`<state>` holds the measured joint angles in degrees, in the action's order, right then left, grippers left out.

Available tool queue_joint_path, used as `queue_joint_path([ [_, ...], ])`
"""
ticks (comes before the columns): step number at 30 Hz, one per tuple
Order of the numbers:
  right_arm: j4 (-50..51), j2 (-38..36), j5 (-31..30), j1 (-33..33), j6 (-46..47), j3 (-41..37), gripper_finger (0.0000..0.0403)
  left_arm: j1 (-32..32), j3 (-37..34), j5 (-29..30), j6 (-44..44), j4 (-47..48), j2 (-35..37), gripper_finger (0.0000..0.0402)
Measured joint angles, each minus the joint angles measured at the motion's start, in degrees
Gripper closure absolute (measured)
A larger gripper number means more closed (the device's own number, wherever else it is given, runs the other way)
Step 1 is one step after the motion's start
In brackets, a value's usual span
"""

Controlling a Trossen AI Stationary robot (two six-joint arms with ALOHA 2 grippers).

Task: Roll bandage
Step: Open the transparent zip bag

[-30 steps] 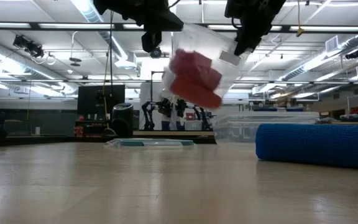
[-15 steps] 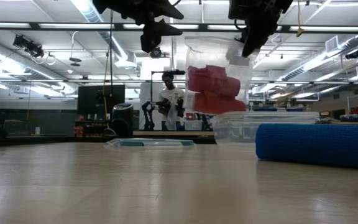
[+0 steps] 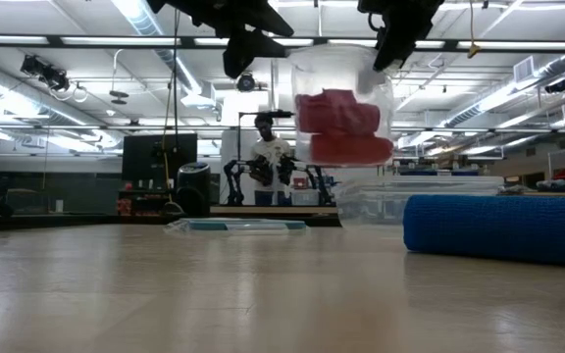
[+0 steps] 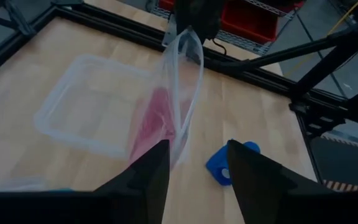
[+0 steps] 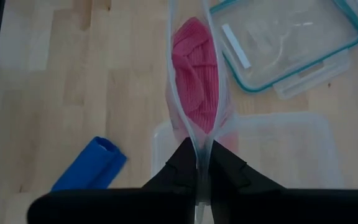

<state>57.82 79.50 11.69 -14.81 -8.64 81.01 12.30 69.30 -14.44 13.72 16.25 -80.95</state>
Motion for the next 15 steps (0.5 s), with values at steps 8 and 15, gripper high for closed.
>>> queue_joint_path([
  [8,-0.03,0.0,0.54,0.18,0.52,0.09,0.0385,-0.07,0.0,3.03,-0.02,0.22,0.0,0.0239],
  [15,-1.12,0.0,0.9,0.2,1.07,0.09,0.0384,-0.07,0.0,3.48,-0.02,0.18,-0.29,0.0239],
])
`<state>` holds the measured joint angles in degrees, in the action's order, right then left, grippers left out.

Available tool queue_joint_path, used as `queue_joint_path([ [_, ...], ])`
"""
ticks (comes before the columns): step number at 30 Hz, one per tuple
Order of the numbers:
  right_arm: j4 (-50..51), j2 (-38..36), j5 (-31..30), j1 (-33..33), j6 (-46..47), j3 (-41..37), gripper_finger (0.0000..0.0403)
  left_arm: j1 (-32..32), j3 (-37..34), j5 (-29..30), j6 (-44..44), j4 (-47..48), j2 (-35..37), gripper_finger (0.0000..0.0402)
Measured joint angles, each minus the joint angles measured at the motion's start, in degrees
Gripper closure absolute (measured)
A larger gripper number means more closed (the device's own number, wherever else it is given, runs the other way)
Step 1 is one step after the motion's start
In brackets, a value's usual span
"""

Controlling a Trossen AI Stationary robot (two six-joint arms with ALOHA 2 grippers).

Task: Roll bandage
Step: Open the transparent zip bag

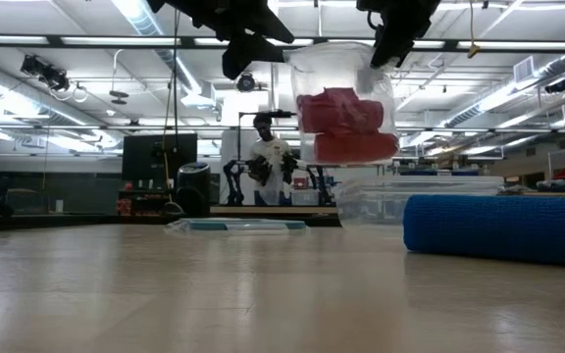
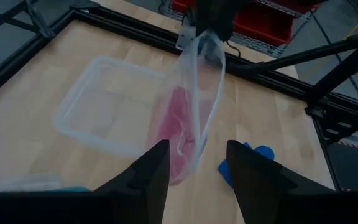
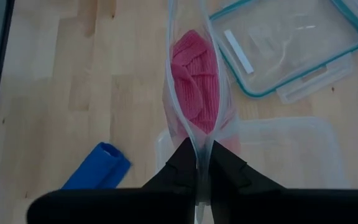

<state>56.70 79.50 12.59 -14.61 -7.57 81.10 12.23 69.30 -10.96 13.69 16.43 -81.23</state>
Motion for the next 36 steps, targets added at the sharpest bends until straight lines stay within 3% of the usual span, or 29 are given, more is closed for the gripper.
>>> queue_joint_path([
  [12,-1.13,0.0,0.99,0.0,0.43,0.02,0.0383,0.0,-0.15,0.77,0.01,0.26,-0.74,0.0249],
  [31,-2.35,0.02,1.7,0.02,0.94,0.02,0.0381,-1.01,-0.15,0.2,-0.12,-0.29,-1.09,0.0392],
  [36,-3.22,0.02,2.11,0.02,2.08,0.02,0.0373,-1.01,-0.15,0.12,-0.04,-0.25,-1.09,0.0397],
])
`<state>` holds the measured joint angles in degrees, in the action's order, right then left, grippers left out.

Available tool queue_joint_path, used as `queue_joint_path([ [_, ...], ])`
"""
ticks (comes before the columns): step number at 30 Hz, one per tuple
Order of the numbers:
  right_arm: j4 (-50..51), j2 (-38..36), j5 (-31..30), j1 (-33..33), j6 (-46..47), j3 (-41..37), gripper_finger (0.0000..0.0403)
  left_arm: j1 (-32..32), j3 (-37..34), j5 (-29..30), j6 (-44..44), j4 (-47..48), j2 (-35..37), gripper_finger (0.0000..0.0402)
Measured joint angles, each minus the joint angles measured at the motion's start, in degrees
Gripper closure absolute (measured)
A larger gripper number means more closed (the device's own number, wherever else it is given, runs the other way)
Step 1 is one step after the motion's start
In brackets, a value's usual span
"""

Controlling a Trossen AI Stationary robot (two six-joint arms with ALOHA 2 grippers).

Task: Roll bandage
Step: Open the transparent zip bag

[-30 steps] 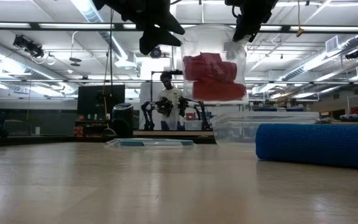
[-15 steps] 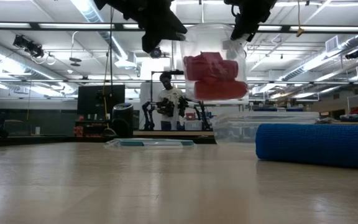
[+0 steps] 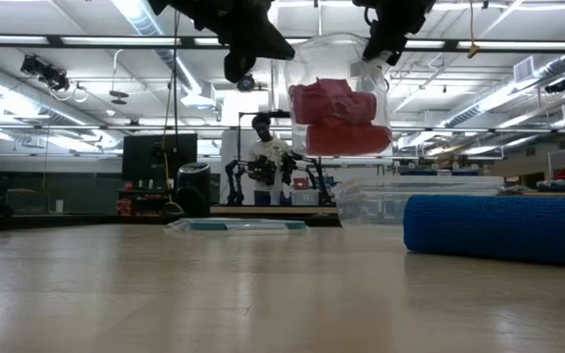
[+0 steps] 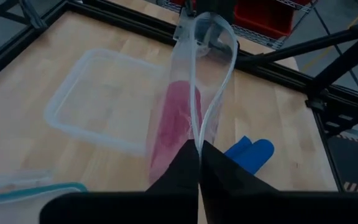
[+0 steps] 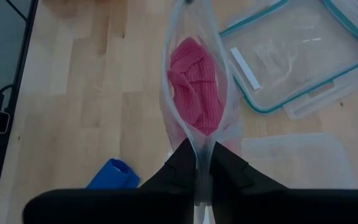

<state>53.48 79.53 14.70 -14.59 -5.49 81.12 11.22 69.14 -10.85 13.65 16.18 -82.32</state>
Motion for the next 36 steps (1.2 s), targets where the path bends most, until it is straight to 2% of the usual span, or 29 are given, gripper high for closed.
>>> queue_joint_path([
  [9,-0.47,0.0,0.0,0.0,2.29,0.0,0.0319,0.0,0.0,-0.33,0.3,0.05,0.0,0.04],
  [14,-3.42,0.0,0.35,0.36,3.96,0.0,0.0301,0.0,0.0,-0.33,1.56,0.02,0.0,0.0401],
  [26,-4.87,-3.05,-0.1,0.44,4.49,0.07,0.03,0.0,0.0,-0.33,1.81,-0.04,0.02,0.0401],
  [36,-0.6,-3.15,-0.33,0.44,5.01,0.07,0.0303,0.0,0.0,-0.76,1.85,0.05,0.02,0.0401],
])
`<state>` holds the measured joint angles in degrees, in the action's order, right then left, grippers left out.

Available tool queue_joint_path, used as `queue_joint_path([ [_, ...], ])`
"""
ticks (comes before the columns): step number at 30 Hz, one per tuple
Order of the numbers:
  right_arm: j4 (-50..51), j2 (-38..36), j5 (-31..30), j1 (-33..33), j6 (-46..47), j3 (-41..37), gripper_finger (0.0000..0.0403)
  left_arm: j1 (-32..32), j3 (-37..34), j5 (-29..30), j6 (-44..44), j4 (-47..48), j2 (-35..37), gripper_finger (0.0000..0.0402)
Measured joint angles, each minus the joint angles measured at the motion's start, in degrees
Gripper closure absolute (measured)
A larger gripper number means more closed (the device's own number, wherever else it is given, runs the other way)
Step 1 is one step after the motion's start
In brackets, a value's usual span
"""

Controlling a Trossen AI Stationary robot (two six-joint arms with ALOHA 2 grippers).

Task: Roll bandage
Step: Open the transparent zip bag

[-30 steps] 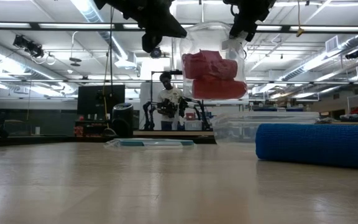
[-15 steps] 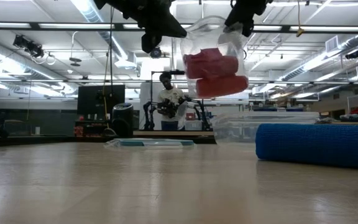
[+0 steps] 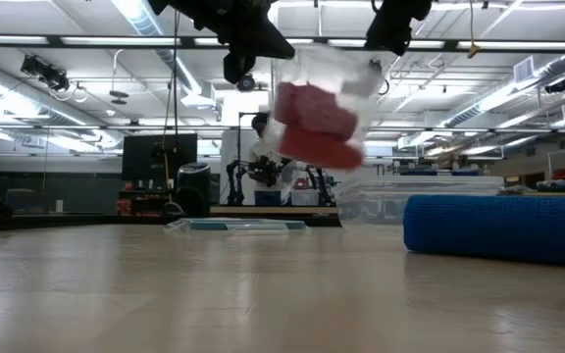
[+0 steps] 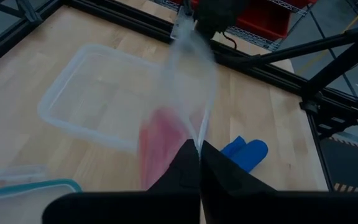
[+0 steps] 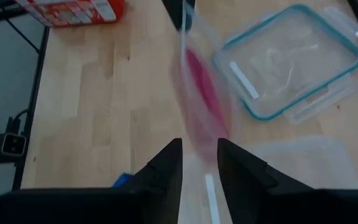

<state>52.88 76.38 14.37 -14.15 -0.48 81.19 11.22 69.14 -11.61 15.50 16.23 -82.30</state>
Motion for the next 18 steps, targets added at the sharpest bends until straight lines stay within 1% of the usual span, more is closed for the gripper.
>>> queue_joint_path([
  [10,8.55,0.04,-2.76,0.0,-0.76,0.0,0.03,-0.73,0.0,-3.72,1.3,0.12,0.0,0.0401],
  [18,9.93,0.12,-2.5,0.63,-0.6,0.0,0.0302,-3.81,0.0,-5.17,1.32,4.67,0.01,0.0401],
])
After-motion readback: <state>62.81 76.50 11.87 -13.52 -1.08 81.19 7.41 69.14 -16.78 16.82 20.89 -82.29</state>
